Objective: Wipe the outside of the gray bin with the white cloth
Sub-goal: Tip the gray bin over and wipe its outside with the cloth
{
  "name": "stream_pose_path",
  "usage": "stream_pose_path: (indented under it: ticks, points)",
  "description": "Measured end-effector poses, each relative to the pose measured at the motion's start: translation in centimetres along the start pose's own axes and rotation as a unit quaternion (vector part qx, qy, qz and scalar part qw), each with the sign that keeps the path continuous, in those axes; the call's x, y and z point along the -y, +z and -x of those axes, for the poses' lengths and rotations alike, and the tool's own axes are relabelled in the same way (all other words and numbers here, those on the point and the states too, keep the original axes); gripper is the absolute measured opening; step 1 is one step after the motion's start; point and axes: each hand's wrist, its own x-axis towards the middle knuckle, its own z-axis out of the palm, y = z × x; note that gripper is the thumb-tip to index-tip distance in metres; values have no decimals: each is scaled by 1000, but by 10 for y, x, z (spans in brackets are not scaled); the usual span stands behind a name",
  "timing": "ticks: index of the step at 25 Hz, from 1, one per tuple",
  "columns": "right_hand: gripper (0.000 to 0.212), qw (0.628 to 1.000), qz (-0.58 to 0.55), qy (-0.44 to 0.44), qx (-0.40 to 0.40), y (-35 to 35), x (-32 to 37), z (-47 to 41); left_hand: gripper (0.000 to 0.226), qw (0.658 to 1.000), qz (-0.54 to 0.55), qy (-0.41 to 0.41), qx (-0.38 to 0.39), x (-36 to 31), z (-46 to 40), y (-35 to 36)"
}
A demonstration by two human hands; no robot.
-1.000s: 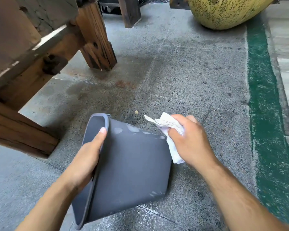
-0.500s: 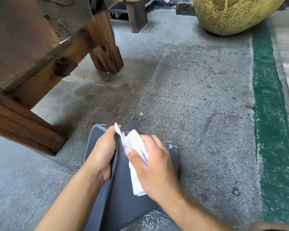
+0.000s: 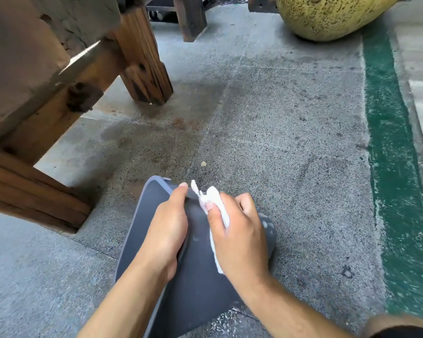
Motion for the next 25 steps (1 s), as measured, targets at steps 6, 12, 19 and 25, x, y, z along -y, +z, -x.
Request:
stream_pose_path:
  ticks: [6, 12, 19, 25]
  points:
    - [32, 971, 116, 176, 117, 2, -78, -11, 49, 999, -9, -4, -36, 0, -4, -15]
    - [31, 899, 130, 359, 215, -10, -128, -20, 47, 999, 27, -11, -29, -1, -5, -27]
    - [19, 991, -39, 125, 24, -33, -17, -34, 55, 998, 64, -20, -15, -2, -8, -23]
    - [22, 973, -159, -30, 163, -27, 51, 29, 60, 995, 97, -1, -14, -3, -3, -22]
